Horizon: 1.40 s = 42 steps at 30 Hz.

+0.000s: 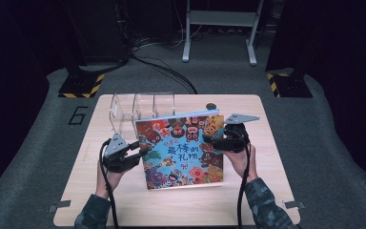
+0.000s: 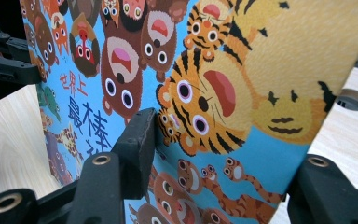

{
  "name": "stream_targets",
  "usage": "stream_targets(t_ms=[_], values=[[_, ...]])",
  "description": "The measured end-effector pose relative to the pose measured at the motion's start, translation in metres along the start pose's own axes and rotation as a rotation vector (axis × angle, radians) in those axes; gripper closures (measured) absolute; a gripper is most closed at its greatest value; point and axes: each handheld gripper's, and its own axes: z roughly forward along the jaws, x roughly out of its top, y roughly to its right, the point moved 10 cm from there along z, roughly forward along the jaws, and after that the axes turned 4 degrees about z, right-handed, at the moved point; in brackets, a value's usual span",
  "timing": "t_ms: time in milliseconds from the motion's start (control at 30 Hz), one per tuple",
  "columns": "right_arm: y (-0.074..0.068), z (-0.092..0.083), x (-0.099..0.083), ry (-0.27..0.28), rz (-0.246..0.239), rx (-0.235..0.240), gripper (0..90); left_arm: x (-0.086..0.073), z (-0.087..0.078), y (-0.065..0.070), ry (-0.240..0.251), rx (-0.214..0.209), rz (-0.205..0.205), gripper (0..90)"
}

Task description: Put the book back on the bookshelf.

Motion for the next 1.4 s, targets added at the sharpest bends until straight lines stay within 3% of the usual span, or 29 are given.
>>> stream_targets(t_ms=[167,333,433,533,600,667,733,800,933,1033,1167,1400], values=[[-0.002,0.000,-0.001,-0.003,-0.027,0.007,47.1,-0.003,-0.002,0.000,0.000,-0.002,-0.003,62.1],[-0.004,-0.002,-0.003,-0.016,-0.052,0.016,47.2,-0.004,-0.005,0.001,0.038,-0.009,-0.009,63.6],[-0.006,-0.003,-0.004,-0.031,-0.048,0.020,47.3,-0.005,-0.007,0.003,0.030,-0.022,0.009,63.8],[-0.005,-0.003,-0.003,-0.043,-0.049,0.020,47.4,-0.003,-0.005,0.003,0.052,-0.003,0.004,63.8],[-0.004,-0.002,-0.004,-0.051,-0.030,0.022,47.1,-0.004,-0.006,0.003,0.040,-0.007,0.026,63.9],[-0.003,-0.001,-0.003,-0.052,-0.035,0.025,47.0,-0.002,-0.004,0.002,0.063,0.004,0.018,63.9],[-0.001,0.000,-0.002,-0.054,-0.035,0.023,46.8,-0.004,-0.005,0.002,0.043,-0.012,0.033,63.9],[-0.001,0.000,-0.001,-0.053,-0.044,0.021,46.0,-0.002,-0.005,0.001,0.063,-0.004,0.026,64.0],[0.000,-0.001,0.003,-0.068,-0.068,0.018,45.1,0.000,-0.008,0.002,0.051,-0.020,0.045,64.8],[-0.001,-0.001,0.003,-0.059,-0.071,0.025,45.1,-0.002,-0.010,0.003,0.066,-0.023,0.037,65.4],[-0.003,-0.002,-0.001,-0.048,-0.106,0.032,45.1,-0.004,-0.011,0.006,0.125,-0.037,0.009,67.2],[-0.007,-0.009,-0.006,-0.031,-0.122,0.046,45.8,-0.004,-0.017,0.010,0.156,-0.075,0.020,68.6]])
